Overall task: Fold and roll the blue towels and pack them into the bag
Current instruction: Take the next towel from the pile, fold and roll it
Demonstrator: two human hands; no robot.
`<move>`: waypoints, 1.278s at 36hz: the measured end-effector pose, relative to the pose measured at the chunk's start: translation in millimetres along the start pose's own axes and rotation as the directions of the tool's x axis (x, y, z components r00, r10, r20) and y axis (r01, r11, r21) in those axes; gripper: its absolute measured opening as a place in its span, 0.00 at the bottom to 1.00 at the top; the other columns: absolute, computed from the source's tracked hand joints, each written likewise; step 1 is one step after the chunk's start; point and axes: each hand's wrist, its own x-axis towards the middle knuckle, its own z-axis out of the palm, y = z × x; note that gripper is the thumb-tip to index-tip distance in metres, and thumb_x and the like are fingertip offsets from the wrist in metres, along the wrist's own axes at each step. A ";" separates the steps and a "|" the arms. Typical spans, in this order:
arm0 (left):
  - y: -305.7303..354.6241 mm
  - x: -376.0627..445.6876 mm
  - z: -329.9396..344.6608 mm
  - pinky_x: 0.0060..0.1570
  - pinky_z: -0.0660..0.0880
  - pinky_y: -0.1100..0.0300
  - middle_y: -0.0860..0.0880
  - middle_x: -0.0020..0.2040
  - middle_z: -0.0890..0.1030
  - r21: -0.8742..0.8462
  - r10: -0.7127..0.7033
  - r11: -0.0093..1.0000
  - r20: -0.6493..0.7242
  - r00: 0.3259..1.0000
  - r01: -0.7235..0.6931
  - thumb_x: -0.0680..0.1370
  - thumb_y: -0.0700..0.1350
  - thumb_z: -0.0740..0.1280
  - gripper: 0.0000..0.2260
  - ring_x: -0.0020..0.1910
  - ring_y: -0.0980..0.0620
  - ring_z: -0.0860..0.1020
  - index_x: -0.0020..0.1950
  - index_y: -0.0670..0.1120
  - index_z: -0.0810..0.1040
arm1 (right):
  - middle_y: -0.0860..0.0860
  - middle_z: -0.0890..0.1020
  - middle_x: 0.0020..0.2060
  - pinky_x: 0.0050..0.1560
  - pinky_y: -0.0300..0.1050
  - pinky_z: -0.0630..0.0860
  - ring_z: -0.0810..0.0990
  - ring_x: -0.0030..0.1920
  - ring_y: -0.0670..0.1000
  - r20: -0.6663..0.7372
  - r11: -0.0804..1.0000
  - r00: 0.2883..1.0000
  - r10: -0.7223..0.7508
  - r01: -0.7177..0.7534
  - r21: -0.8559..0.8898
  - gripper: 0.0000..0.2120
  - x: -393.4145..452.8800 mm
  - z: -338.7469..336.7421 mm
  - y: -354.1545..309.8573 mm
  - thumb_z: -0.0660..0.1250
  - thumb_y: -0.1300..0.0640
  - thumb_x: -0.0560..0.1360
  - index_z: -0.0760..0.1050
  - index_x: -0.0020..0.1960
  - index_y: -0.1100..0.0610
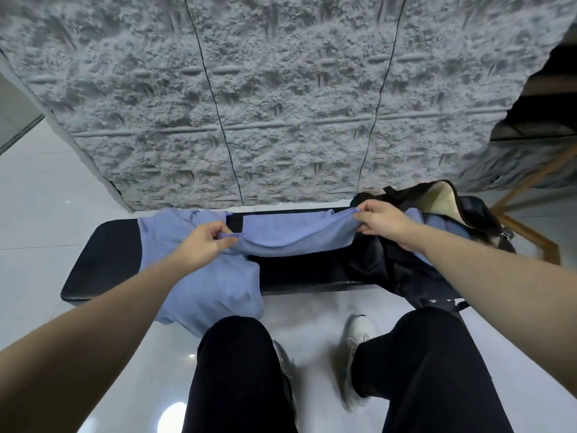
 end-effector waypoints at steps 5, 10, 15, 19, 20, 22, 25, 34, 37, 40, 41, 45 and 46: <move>-6.4 -8.1 1.9 0.31 0.60 0.61 0.49 0.30 0.66 0.019 -0.031 0.999 0.049 0.998 0.030 0.78 0.43 0.69 0.14 0.29 0.55 0.63 0.36 0.45 0.69 | 0.55 0.80 0.45 0.53 0.45 0.79 0.83 0.47 0.50 0.004 1.000 1.000 0.005 -0.004 -0.014 0.05 -10.4 1.1 10.7 0.62 0.56 0.81 0.73 0.48 0.56; -8.3 -20.8 4.8 0.32 0.62 0.61 0.47 0.32 0.70 -0.006 -0.008 1.000 0.028 1.000 0.008 0.77 0.43 0.71 0.12 0.31 0.54 0.66 0.37 0.44 0.71 | 0.55 0.80 0.43 0.56 0.47 0.78 0.82 0.50 0.53 -0.029 1.000 0.999 -0.014 0.013 -0.027 0.03 -24.9 2.4 18.5 0.62 0.60 0.78 0.73 0.45 0.56; -19.6 -36.6 13.5 0.34 0.64 0.58 0.47 0.32 0.72 0.005 0.009 1.000 0.040 0.999 -0.009 0.76 0.42 0.71 0.12 0.31 0.55 0.67 0.37 0.42 0.72 | 0.55 0.75 0.34 0.42 0.49 0.69 0.73 0.38 0.52 -0.005 0.992 0.998 -0.055 0.054 -0.110 0.04 -46.4 5.4 34.1 0.65 0.62 0.74 0.72 0.42 0.55; -32.2 -48.1 21.1 0.35 0.66 0.58 0.53 0.30 0.73 0.020 -0.025 1.000 0.031 0.999 0.024 0.76 0.42 0.71 0.11 0.32 0.54 0.68 0.38 0.42 0.73 | 0.51 0.75 0.30 0.37 0.44 0.67 0.69 0.33 0.50 0.037 0.981 0.996 -0.085 0.091 -0.174 0.06 -62.8 12.1 45.9 0.66 0.63 0.74 0.72 0.42 0.55; -35.2 -50.9 22.9 0.36 0.66 0.57 0.51 0.31 0.74 0.024 -0.035 0.999 0.038 0.999 0.034 0.76 0.43 0.71 0.10 0.33 0.53 0.69 0.39 0.42 0.73 | 0.50 0.76 0.30 0.37 0.42 0.67 0.70 0.33 0.50 0.049 0.982 0.995 -0.081 0.089 -0.167 0.06 -65.4 14.5 48.9 0.66 0.64 0.74 0.73 0.42 0.55; -38.9 -57.1 26.3 0.37 0.67 0.57 0.46 0.33 0.75 0.020 -0.052 0.998 0.056 0.997 0.051 0.76 0.44 0.72 0.10 0.34 0.52 0.70 0.40 0.41 0.75 | 0.50 0.78 0.31 0.39 0.43 0.70 0.74 0.35 0.50 0.067 0.986 0.996 -0.063 0.073 -0.149 0.05 -68.9 18.4 54.8 0.65 0.65 0.75 0.73 0.43 0.56; -40.6 -64.5 29.7 0.32 0.65 0.62 0.47 0.32 0.74 0.005 -0.067 0.998 0.079 0.995 0.067 0.77 0.44 0.71 0.09 0.31 0.54 0.68 0.42 0.41 0.76 | 0.53 0.79 0.32 0.45 0.48 0.74 0.77 0.38 0.51 0.064 0.989 0.997 -0.042 0.051 -0.140 0.02 -71.3 22.6 62.3 0.65 0.64 0.75 0.74 0.45 0.58; -48.2 -57.0 36.8 0.35 0.65 0.58 0.50 0.31 0.70 -0.108 -0.099 0.989 0.019 0.995 0.100 0.78 0.46 0.69 0.11 0.31 0.54 0.66 0.45 0.38 0.77 | 0.50 0.74 0.30 0.34 0.39 0.69 0.71 0.36 0.50 -0.002 0.989 1.000 0.018 -0.018 -0.146 0.01 -66.4 31.9 72.4 0.62 0.60 0.78 0.72 0.49 0.57; -47.4 -45.6 40.7 0.35 0.67 0.65 0.51 0.32 0.73 -0.151 -0.117 0.983 -0.052 0.992 0.108 0.79 0.46 0.69 0.07 0.32 0.57 0.69 0.44 0.43 0.79 | 0.53 0.74 0.32 0.42 0.49 0.75 0.72 0.37 0.51 -0.007 0.990 1.000 0.027 -0.028 -0.135 0.01 -57.5 36.2 75.1 0.62 0.58 0.78 0.72 0.48 0.55; -45.8 -29.0 44.0 0.36 0.69 0.69 0.52 0.36 0.77 -0.198 -0.135 0.974 -0.117 0.984 0.110 0.79 0.45 0.69 0.05 0.35 0.58 0.72 0.46 0.44 0.80 | 0.52 0.74 0.32 0.46 0.52 0.77 0.72 0.37 0.50 -0.061 0.992 0.998 0.031 -0.038 -0.118 0.02 -45.1 40.7 75.3 0.61 0.57 0.79 0.71 0.50 0.55; -46.2 -22.0 44.6 0.37 0.69 0.69 0.52 0.37 0.78 -0.228 -0.149 0.967 -0.131 0.980 0.116 0.78 0.45 0.69 0.06 0.36 0.58 0.72 0.47 0.43 0.80 | 0.52 0.73 0.32 0.42 0.49 0.74 0.71 0.36 0.50 -0.093 0.993 0.995 0.024 -0.035 -0.110 0.02 -40.2 42.4 74.2 0.61 0.56 0.80 0.71 0.50 0.55; -45.8 7.9 46.5 0.44 0.71 0.60 0.49 0.41 0.79 -0.349 -0.229 0.924 -0.175 0.958 0.157 0.77 0.48 0.71 0.08 0.41 0.54 0.75 0.47 0.43 0.80 | 0.49 0.73 0.33 0.38 0.43 0.68 0.70 0.34 0.48 -0.219 1.000 0.976 0.005 -0.009 -0.014 0.01 -17.4 47.1 70.2 0.61 0.56 0.80 0.70 0.49 0.53; -44.7 14.5 47.7 0.44 0.71 0.58 0.48 0.41 0.78 -0.365 -0.240 0.917 -0.182 0.953 0.162 0.76 0.48 0.72 0.08 0.41 0.54 0.74 0.46 0.44 0.80 | 0.48 0.74 0.33 0.38 0.43 0.68 0.70 0.34 0.48 -0.238 1.000 0.971 0.009 -0.006 0.014 0.01 -12.7 47.9 69.0 0.61 0.56 0.80 0.70 0.48 0.52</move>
